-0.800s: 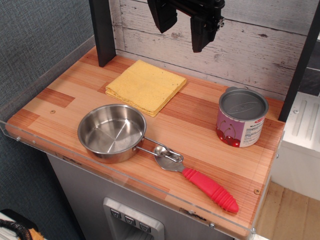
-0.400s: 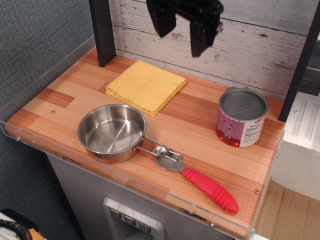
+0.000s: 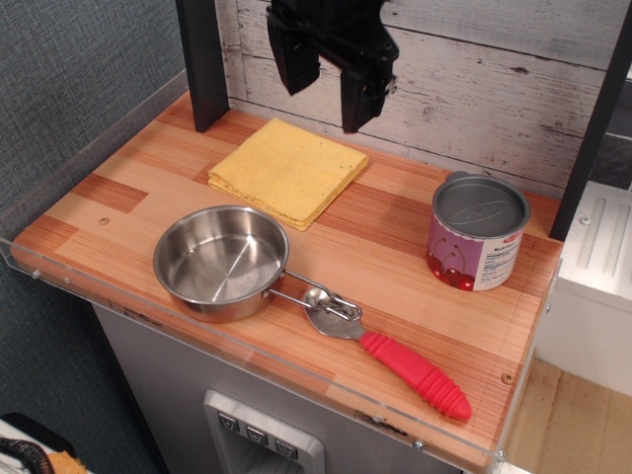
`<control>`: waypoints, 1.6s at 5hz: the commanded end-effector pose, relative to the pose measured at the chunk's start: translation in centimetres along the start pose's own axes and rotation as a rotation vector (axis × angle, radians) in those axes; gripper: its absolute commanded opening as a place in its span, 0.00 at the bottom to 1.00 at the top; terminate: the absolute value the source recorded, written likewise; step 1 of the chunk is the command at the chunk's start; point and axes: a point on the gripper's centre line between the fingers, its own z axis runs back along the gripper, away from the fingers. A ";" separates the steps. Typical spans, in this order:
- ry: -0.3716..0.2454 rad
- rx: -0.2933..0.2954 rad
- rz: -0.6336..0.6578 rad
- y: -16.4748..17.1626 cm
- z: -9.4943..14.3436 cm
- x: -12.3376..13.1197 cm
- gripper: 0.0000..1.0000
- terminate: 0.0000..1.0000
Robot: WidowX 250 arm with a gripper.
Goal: Move the cloth to the bottom left corner of the table.
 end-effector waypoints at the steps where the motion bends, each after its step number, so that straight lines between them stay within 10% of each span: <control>1: -0.008 0.015 0.031 4.9 -3.3 0.5 1.00 0.00; 2: 0.018 0.034 0.031 6.3 -5.7 0.7 0.00 0.00; 8: 0.077 0.006 -0.013 9.4 -13.2 -1.2 0.00 0.00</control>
